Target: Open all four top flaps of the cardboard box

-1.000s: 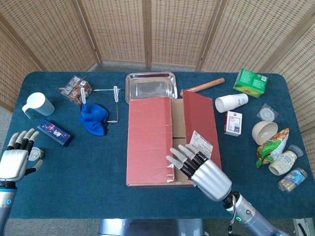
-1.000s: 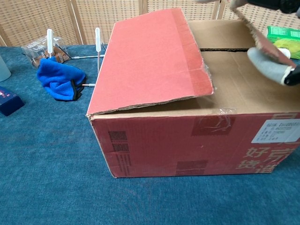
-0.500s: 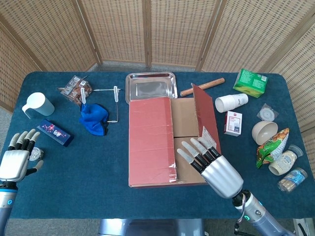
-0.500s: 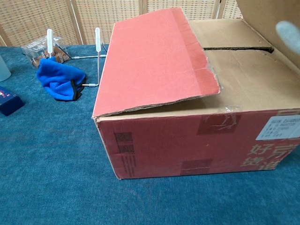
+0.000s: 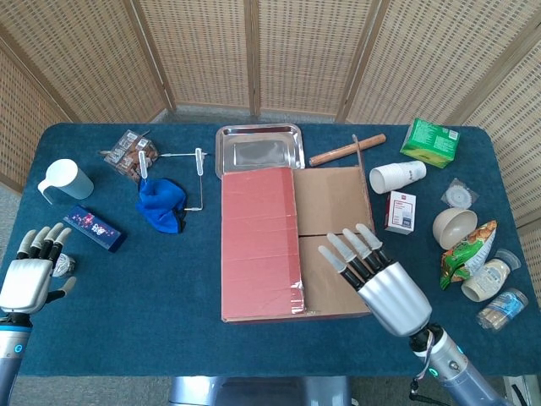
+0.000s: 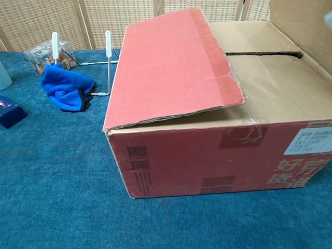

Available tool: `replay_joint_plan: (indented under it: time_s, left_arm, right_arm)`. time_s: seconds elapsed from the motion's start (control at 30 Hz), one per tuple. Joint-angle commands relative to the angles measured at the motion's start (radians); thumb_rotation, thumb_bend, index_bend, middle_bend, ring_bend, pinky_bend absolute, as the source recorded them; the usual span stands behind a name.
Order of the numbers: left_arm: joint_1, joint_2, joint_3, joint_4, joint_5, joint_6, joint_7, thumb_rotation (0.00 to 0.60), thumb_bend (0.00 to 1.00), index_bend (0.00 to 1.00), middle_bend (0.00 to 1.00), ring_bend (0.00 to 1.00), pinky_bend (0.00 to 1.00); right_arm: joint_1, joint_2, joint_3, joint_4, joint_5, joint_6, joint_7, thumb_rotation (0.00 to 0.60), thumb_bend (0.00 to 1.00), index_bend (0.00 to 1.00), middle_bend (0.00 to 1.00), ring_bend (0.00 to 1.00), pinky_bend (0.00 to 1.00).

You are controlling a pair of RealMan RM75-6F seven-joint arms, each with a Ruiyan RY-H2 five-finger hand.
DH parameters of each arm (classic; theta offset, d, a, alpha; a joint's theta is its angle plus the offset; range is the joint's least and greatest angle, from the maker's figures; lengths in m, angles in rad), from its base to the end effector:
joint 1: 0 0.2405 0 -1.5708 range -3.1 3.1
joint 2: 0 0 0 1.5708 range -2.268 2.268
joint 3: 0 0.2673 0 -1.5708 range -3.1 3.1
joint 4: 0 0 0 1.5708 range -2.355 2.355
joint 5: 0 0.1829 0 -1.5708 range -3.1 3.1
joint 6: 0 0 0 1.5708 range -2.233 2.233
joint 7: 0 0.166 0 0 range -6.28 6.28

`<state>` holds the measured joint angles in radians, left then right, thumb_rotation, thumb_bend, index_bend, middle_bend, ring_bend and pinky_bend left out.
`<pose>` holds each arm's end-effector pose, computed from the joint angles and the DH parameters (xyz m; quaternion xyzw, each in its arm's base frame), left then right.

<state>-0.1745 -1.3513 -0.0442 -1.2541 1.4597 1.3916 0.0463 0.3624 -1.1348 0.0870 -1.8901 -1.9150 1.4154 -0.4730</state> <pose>-0.3479 0.2348 0.1325 -0.6376 -0.3479 -0.3280 0.6040 -0.1322 -0.2314 0.1525 0.7427 -0.0893 0.4939 0.4432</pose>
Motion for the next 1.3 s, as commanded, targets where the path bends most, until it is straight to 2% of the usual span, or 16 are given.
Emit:
replay_joint_plan:
  time_s: [0.03,0.73,1.03,1.3]
  left_arm:
    - [0.000,0.000,0.000,0.000,-0.001,-0.001,0.000,0.600,0.06,0.00,0.00,0.00,0.00]
    - [-0.001,-0.004,0.005,0.001,0.002,-0.007,0.006,0.600,0.06,0.00,0.00,0.00,0.00]
    - [-0.003,-0.008,0.008,0.002,0.003,-0.014,0.010,0.600,0.06,0.00,0.00,0.00,0.00]
    - [-0.002,-0.007,0.009,-0.003,0.008,-0.007,0.013,0.600,0.06,0.00,0.00,0.00,0.00]
  right_arm:
    - [-0.008,0.004,0.005,0.003,0.005,0.010,-0.007,0.600,0.56,0.00,0.00,0.00,0.00]
    - [-0.063,0.077,0.017,0.011,0.021,0.061,-0.027,0.600,0.56,0.00,0.00,0.00,0.00]
    - [-0.112,0.126,0.018,0.015,0.006,0.135,-0.031,0.600,0.56,0.00,0.00,0.00,0.00]
    - [-0.124,0.125,0.022,0.037,0.035,0.117,-0.051,0.600,0.56,0.00,0.00,0.00,0.00]
